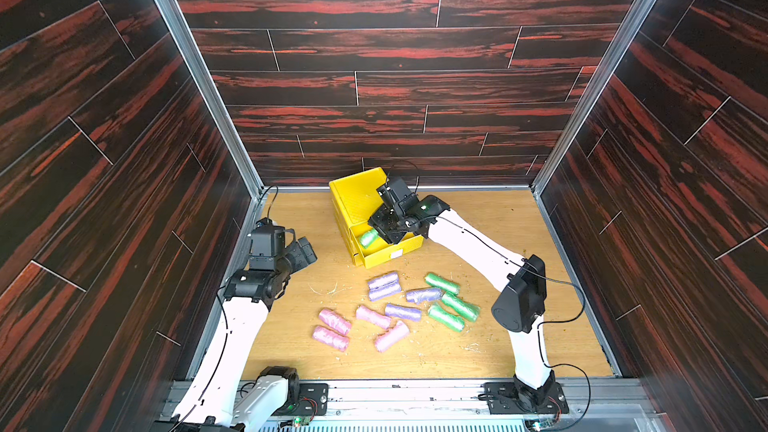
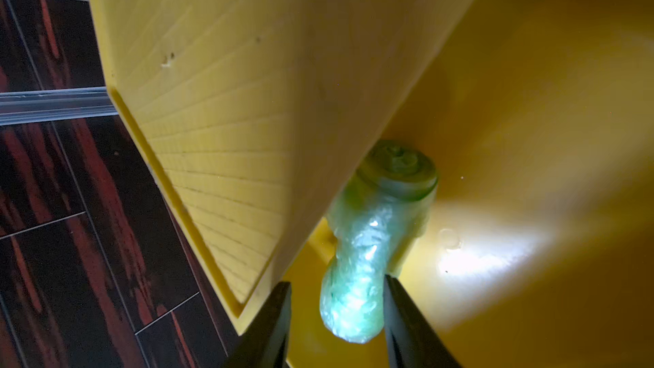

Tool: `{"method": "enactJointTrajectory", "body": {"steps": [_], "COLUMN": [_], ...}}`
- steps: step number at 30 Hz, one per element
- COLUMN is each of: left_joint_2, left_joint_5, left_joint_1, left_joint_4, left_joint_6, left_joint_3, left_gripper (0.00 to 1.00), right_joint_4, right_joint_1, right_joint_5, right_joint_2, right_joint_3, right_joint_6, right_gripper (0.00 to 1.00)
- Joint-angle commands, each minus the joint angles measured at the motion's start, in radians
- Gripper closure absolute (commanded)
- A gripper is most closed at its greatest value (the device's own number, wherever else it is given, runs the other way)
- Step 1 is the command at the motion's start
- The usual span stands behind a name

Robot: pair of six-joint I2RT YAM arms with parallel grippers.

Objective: Sort the rolls of trash bags by color and place them into the drawer
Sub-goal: Place the roll of trash bags in the drawer, then pick up the roll of trash bags from the center of the board.

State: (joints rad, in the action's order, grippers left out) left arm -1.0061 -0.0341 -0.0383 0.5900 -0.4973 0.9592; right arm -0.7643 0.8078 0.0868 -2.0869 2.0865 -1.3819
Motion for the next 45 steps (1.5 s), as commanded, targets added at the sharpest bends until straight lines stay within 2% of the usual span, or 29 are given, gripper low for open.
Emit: {"method": "enactJointTrajectory", "body": {"steps": [1, 11, 19, 24, 26, 30, 34, 39, 45], "left_joint_2": [0.017, 0.017, 0.008, 0.005, 0.002, -0.014, -0.028, -0.068, -0.261], "left_joint_5": [-0.003, -0.001, 0.009, 0.04, 0.019, -0.123, -0.191, -0.189, -0.239], "left_joint_1": [0.006, 0.008, 0.007, -0.013, -0.066, -0.259, -0.377, -0.496, -0.834], "left_joint_4": [-0.008, -0.006, 0.003, 0.087, 0.148, 0.268, 0.343, 0.384, 0.507], "left_joint_6": [0.01, 0.011, 0.018, 0.067, 0.096, 0.132, 0.128, 0.125, 0.246], "left_joint_3": [0.003, 0.0, 0.021, 0.11, 0.176, 0.307, 0.375, 0.415, 0.543], "left_gripper": [0.06, 0.06, 0.06, 0.1, 0.12, 0.12, 0.13, 0.2, 0.2], "right_joint_4": [0.018, 0.012, 0.046, 0.108, 0.173, 0.117, 0.034, -0.071, -0.067], "right_joint_1": [-0.004, 0.012, 0.026, 0.009, -0.028, -0.12, -0.319, -0.41, -0.56], "right_joint_5": [0.014, 0.101, 0.202, 0.323, 0.311, 0.386, 0.196, 0.105, 0.019], "right_joint_2": [-0.028, 0.13, 0.402, 0.639, 0.743, 0.873, 0.886, 0.838, 0.864], "right_joint_3": [0.04, 0.002, -0.23, -0.438, -0.534, -0.634, -0.682, -0.729, -0.829], "right_joint_6": [0.012, 0.05, 0.054, 0.158, 0.253, 0.268, 0.311, 0.325, 0.35], "right_gripper": [0.54, 0.54, 0.53, 0.51, 0.49, 0.5, 0.5, 0.52, 0.52]}}
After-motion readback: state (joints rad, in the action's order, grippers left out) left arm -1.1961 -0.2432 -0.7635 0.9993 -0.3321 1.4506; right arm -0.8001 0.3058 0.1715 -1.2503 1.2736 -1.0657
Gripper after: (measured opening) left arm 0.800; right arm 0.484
